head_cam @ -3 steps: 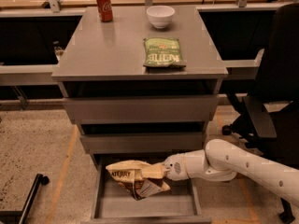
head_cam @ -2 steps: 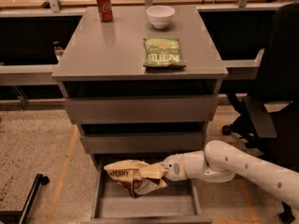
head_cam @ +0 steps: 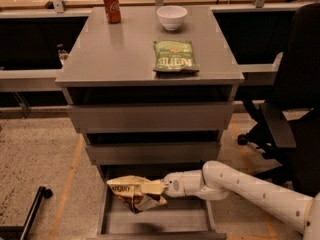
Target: Place brown chip bag into bottom drawer
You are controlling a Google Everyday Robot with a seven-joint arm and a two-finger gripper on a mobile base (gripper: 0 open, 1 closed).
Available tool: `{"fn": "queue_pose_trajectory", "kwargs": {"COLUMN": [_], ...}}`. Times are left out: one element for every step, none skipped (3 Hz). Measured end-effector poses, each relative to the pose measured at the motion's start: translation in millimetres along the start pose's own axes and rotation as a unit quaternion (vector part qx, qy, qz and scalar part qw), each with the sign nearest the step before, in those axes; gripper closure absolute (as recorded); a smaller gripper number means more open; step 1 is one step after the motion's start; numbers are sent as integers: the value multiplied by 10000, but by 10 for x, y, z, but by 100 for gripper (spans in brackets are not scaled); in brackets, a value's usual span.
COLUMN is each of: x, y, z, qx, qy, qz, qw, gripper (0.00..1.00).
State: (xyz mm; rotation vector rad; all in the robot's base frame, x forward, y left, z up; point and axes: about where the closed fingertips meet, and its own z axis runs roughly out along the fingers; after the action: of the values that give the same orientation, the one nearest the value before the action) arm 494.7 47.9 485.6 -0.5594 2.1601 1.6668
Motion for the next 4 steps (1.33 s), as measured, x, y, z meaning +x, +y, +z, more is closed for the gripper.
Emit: {"fn": "queue_pose_trajectory", "kwargs": {"x": [362,709,883,881], "y": [-548,-996,-1240,-1218], "z": [264,366,362,389], "qx": [-23,110,278,252], "qy": [179,222,99,125], "qz": [637,1228,1615,1594], "qw": [9978,9921,9864,9868], "gripper": [85,62,38,15]}}
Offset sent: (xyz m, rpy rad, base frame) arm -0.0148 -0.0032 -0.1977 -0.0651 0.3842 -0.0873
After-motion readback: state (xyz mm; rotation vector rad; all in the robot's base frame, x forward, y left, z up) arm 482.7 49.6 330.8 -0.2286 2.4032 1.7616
